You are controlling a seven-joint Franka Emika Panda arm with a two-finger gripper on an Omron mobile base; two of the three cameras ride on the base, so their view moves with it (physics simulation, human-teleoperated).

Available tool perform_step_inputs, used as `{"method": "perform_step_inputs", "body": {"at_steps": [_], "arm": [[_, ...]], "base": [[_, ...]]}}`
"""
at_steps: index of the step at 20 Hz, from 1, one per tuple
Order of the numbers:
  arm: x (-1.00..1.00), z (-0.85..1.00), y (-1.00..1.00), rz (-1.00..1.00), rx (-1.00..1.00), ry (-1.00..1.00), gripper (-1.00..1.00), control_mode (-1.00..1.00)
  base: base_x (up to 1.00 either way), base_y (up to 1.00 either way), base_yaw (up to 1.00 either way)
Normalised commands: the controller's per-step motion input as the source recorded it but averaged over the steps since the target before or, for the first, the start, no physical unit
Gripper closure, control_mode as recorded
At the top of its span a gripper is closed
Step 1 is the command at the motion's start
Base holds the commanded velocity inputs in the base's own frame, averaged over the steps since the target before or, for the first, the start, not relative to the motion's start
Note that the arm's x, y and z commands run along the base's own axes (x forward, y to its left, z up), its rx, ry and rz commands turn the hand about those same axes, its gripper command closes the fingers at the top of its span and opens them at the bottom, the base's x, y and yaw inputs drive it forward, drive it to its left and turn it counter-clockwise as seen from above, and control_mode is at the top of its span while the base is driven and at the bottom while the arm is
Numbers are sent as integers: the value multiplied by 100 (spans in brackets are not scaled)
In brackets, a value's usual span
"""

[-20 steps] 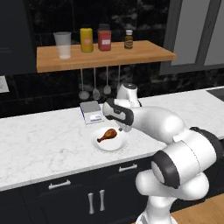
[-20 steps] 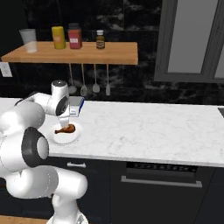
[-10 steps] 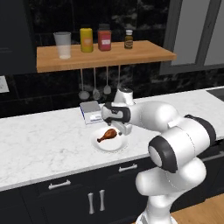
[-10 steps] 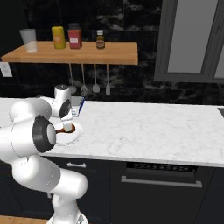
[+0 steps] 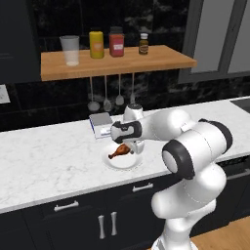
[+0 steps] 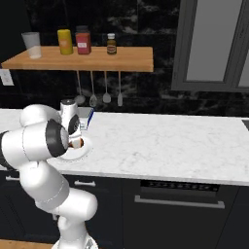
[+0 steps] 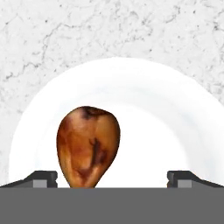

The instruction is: Pick up the knife from the drawer and place it on the cutting board. Then place the meat from the plate to the cutting board.

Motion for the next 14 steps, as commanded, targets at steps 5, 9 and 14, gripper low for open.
{"method": "perform_step_inputs", "body": {"at_steps": [5,9,14], "arm": [[36,-33,23,0,-9,1,-100,-100],[25,-15,5,0,-6,0,-100,-100],[6,-35,0,0,-7,1,-100,-100]], "base": [[0,0,0],[0,0,0],[0,0,0]]}}
